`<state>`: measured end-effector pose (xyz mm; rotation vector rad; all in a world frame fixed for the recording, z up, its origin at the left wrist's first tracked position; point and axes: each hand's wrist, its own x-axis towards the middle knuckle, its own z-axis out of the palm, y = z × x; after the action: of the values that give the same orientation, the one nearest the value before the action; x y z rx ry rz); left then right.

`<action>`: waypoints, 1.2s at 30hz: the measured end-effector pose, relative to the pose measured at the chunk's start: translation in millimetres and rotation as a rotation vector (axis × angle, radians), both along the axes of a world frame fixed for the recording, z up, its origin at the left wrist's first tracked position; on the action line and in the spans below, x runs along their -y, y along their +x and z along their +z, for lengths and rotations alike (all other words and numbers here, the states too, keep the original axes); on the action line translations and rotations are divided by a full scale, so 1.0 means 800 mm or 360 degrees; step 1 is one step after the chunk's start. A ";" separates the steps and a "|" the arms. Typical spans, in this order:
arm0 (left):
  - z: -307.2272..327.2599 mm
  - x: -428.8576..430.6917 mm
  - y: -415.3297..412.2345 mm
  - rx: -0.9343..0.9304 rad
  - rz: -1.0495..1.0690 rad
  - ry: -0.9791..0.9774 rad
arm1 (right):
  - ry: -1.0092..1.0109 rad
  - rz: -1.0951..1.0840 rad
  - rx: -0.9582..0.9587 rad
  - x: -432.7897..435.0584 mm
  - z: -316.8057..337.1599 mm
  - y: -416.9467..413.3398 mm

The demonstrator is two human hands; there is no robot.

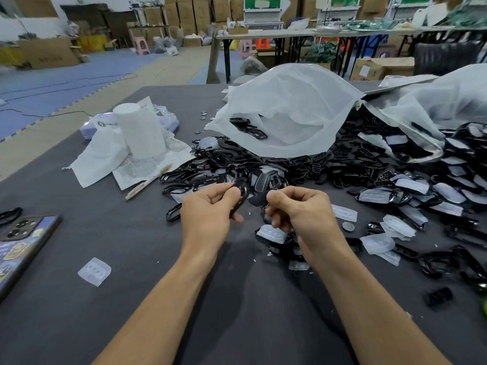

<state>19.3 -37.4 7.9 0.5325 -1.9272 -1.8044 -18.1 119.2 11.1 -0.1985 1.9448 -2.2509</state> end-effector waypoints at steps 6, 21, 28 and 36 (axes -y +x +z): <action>0.001 -0.003 0.002 -0.0089 -0.0189 0.0369 | -0.0025 0.0010 0.0090 0.003 0.000 -0.003; -0.007 -0.016 -0.001 -0.0133 -0.0178 0.0453 | -0.0044 -0.0142 0.0179 0.000 0.005 -0.003; -0.020 -0.010 -0.003 -0.0079 0.0026 0.0151 | -0.0139 -0.0158 0.0266 0.003 0.010 0.001; -0.015 -0.015 0.003 -0.0068 0.0004 0.0073 | -0.0154 -0.0031 0.0260 0.006 0.010 0.005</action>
<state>21.9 -25.6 -3.9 0.5073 -1.8596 -1.8474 -13.8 114.2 19.4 -0.0064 1.7656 -2.2964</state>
